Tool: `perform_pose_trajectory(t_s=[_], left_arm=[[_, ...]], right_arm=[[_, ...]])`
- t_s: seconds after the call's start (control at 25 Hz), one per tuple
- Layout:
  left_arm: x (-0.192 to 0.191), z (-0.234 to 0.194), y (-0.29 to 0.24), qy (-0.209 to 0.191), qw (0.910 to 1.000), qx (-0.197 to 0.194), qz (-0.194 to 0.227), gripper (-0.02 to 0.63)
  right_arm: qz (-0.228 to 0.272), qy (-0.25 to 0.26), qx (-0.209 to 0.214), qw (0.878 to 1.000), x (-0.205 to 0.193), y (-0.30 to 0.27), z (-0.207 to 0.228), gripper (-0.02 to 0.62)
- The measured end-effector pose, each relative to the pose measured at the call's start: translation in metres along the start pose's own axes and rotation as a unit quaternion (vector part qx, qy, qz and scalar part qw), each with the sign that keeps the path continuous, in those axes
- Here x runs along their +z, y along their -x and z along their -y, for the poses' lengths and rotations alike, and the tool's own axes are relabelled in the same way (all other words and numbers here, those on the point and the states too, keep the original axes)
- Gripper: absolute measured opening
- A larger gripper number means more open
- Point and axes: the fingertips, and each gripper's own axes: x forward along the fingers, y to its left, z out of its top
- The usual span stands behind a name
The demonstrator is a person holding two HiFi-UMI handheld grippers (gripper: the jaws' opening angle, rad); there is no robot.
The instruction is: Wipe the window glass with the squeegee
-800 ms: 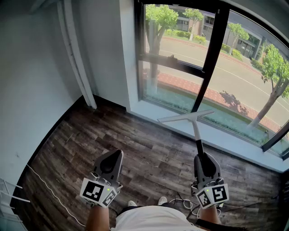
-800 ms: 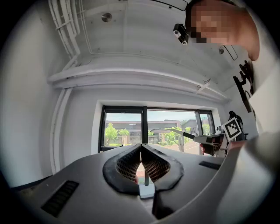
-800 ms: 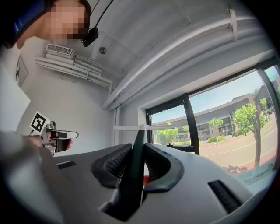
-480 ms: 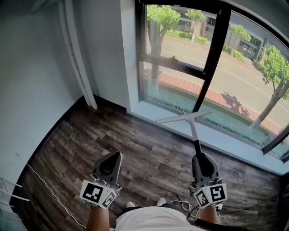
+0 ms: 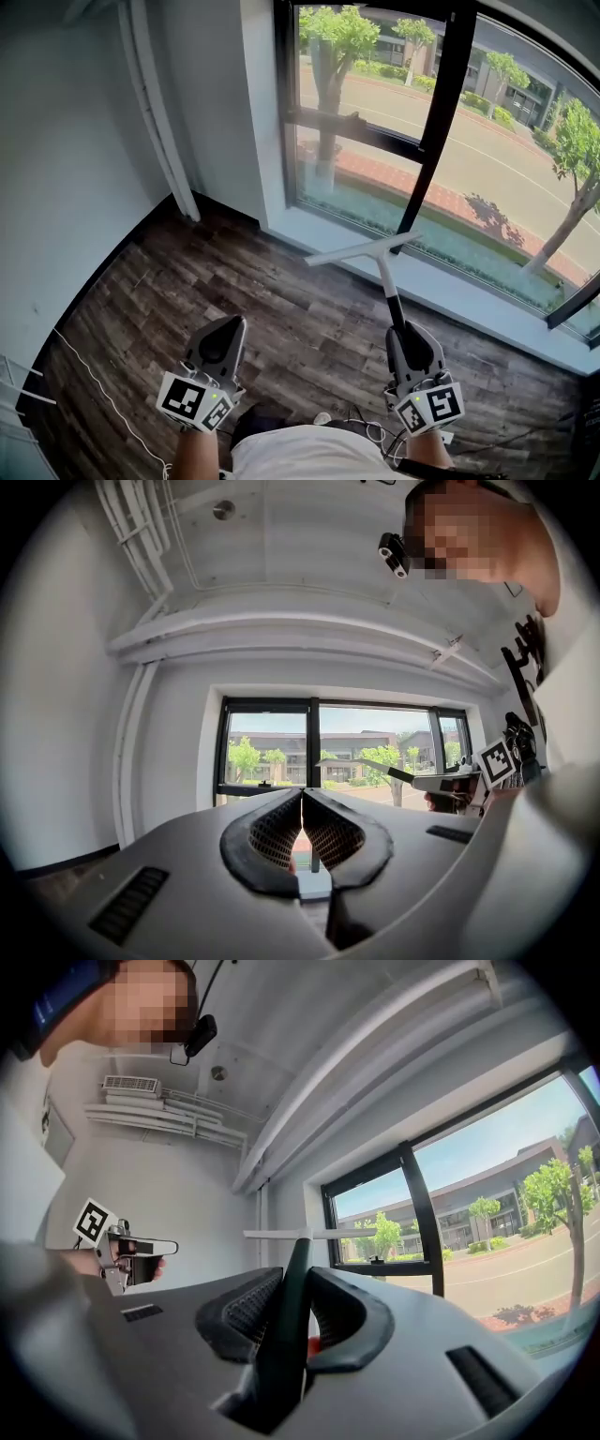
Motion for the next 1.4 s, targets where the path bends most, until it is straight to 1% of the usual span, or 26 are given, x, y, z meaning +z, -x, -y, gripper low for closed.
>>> perform_pose_trajectory(t_s=[0.16, 0.32, 0.48, 0.64, 0.76, 0.88, 0.96, 1.12, 1.24, 1.4], left_arm=[[0.003, 0.002, -0.012, -0.010, 0.9998, 0.008, -0.015, 0.018], [-0.004, -0.004, -0.036, -0.021, 0.9994, 0.005, -0.025, 0.020], [-0.014, -0.019, -0.079, -0.016, 0.9995, -0.014, -0.022, 0.019], [-0.022, -0.047, -0.127, -0.001, 0.9992, -0.037, -0.014, 0.018], [-0.030, -0.076, -0.162, 0.000, 0.9988, -0.048, -0.012, 0.018], [-0.029, -0.111, -0.197, -0.030, 0.9983, -0.049, -0.011, 0.018], [-0.026, -0.140, -0.218, -0.040, 0.9977, -0.054, -0.004, 0.018], [-0.029, -0.208, -0.254, -0.030, 0.9980, -0.056, 0.002, 0.018], [-0.024, -0.256, -0.277, -0.030, 0.9981, -0.054, 0.004, 0.018], [-0.020, -0.303, -0.303, -0.026, 0.9976, -0.063, 0.007, 0.020]], right_arm=[[-0.010, -0.028, 0.002, 1.000, -0.016, -0.005, 0.018, 0.098], [-0.011, -0.038, -0.006, 0.999, -0.029, -0.018, 0.037, 0.098], [-0.021, -0.024, -0.017, 0.999, -0.037, -0.045, 0.056, 0.098], [-0.031, 0.002, -0.032, 0.999, -0.036, -0.080, 0.070, 0.098], [-0.032, 0.016, -0.048, 0.998, -0.037, -0.114, 0.079, 0.098], [-0.022, 0.034, -0.068, 0.997, -0.034, -0.160, 0.088, 0.098], [-0.014, 0.051, -0.082, 0.995, -0.031, -0.197, 0.090, 0.098], [-0.008, 0.062, -0.092, 0.994, -0.032, -0.276, 0.085, 0.100], [-0.004, 0.063, -0.092, 0.994, -0.032, -0.328, 0.081, 0.098], [-0.001, 0.058, -0.100, 0.993, -0.035, -0.381, 0.077, 0.098]])
